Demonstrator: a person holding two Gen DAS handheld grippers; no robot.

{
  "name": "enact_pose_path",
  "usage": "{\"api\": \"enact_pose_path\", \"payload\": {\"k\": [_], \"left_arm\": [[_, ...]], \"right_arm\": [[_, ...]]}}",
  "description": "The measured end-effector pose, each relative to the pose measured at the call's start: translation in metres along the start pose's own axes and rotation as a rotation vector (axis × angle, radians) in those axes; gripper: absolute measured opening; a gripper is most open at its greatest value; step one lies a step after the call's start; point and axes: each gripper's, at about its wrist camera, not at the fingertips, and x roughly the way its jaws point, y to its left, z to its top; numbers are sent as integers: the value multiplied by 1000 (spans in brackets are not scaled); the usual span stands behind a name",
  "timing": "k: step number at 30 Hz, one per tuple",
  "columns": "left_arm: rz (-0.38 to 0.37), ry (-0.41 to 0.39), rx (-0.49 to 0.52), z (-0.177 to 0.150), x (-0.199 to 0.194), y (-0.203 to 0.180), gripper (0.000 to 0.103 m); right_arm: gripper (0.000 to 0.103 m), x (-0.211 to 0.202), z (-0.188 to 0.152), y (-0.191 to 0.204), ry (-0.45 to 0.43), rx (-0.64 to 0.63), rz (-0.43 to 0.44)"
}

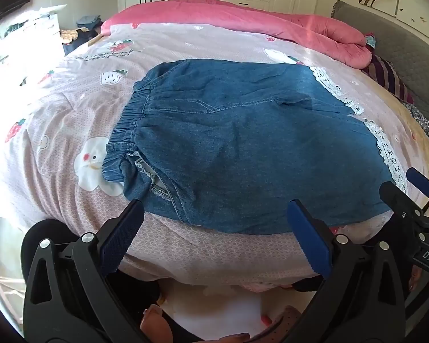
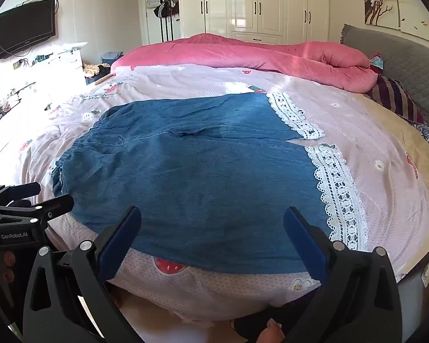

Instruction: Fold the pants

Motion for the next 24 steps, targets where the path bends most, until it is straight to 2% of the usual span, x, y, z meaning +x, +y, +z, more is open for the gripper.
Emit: {"api": "enact_pose_path", "payload": {"k": [4,13,24], "left_arm": [[-8,-19,3,-1,-3,0,94],[-26,-5,-8,5,-7,4,94],[-12,-10,-12,3,-6,0,94]], "right_arm": [[99,1,0,4,-3,-4,8],[99,-3,0,0,-8,-9,-2],[99,-4,2,0,-11,-4,-5]]}}
